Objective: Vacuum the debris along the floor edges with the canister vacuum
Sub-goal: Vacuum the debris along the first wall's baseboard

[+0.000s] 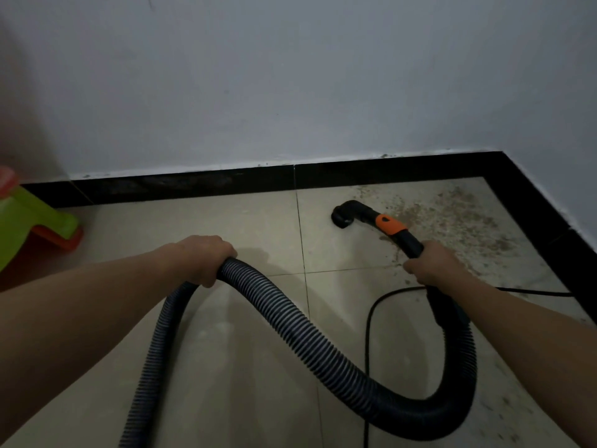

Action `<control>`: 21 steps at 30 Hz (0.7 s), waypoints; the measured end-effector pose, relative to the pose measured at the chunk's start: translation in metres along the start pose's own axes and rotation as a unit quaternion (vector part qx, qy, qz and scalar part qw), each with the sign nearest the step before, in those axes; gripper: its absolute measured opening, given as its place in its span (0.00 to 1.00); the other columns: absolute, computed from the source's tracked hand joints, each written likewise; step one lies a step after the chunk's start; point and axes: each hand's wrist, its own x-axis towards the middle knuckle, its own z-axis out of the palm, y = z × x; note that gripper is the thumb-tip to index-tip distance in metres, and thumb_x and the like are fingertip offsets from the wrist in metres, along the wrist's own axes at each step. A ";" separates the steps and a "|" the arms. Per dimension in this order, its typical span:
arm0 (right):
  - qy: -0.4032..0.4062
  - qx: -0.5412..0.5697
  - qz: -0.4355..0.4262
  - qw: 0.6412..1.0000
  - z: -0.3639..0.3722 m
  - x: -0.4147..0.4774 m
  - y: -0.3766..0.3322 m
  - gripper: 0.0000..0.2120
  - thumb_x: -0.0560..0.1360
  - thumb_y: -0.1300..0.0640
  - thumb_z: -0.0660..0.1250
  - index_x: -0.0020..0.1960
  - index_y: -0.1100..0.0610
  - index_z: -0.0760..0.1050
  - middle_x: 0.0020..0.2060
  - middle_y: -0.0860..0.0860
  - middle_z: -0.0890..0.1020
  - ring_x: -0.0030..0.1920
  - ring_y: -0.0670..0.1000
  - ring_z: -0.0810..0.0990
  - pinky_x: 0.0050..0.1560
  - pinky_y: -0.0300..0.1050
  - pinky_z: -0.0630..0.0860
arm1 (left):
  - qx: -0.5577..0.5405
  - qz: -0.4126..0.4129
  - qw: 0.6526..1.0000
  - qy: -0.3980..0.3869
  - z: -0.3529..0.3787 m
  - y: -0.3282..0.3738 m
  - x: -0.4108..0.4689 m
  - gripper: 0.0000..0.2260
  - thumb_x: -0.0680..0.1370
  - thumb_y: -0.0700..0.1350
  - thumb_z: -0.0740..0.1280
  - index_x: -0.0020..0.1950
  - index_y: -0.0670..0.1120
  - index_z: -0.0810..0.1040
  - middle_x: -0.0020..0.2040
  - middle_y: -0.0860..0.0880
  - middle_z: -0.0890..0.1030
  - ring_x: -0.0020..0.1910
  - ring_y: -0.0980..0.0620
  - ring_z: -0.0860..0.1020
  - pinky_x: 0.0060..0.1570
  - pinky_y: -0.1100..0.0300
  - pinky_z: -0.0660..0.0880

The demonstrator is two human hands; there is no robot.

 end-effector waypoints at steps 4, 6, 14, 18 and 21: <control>0.015 -0.007 -0.009 1.000 0.008 -0.001 -0.004 0.13 0.73 0.57 0.71 0.54 0.56 0.71 0.38 0.57 0.80 0.35 0.56 0.80 0.33 0.46 0.76 | 0.000 0.001 1.000 0.001 0.003 -0.001 0.002 0.14 0.70 0.41 0.71 0.52 0.53 0.76 0.46 0.52 0.77 0.47 0.52 0.77 0.45 0.59 0.76; -0.018 0.013 -0.023 0.999 0.014 -0.002 -0.004 0.13 0.72 0.58 0.72 0.54 0.57 0.73 0.40 0.58 0.81 0.39 0.59 0.82 0.40 0.52 0.81 | 0.001 0.003 1.000 -0.002 0.004 0.000 0.004 0.14 0.70 0.41 0.71 0.53 0.53 0.76 0.47 0.52 0.77 0.47 0.52 0.77 0.46 0.58 0.76; 0.037 0.060 0.057 0.996 -0.013 0.022 0.025 0.15 0.71 0.59 0.73 0.54 0.60 0.72 0.38 0.59 0.79 0.36 0.58 0.80 0.32 0.44 0.74 | -0.018 0.014 1.000 0.017 -0.009 0.016 0.022 0.15 0.71 0.41 0.71 0.55 0.52 0.76 0.49 0.51 0.78 0.48 0.52 0.76 0.46 0.59 0.75; 0.044 0.113 0.080 0.989 -0.017 0.049 0.021 0.15 0.71 0.61 0.73 0.54 0.61 0.72 0.41 0.62 0.80 0.42 0.63 0.83 0.43 0.57 0.80 | -0.037 0.000 0.999 0.014 -0.011 0.007 0.026 0.15 0.70 0.41 0.72 0.54 0.53 0.76 0.47 0.52 0.77 0.49 0.51 0.77 0.45 0.58 0.75; 0.051 0.167 0.115 0.978 -0.012 0.069 0.014 0.17 0.72 0.61 0.73 0.56 0.63 0.71 0.41 0.62 0.80 0.38 0.62 0.81 0.44 0.58 0.81 | -0.050 -0.020 0.998 0.017 -0.008 -0.002 0.025 0.15 0.70 0.41 0.72 0.53 0.53 0.74 0.48 0.52 0.77 0.50 0.51 0.77 0.47 0.58 0.75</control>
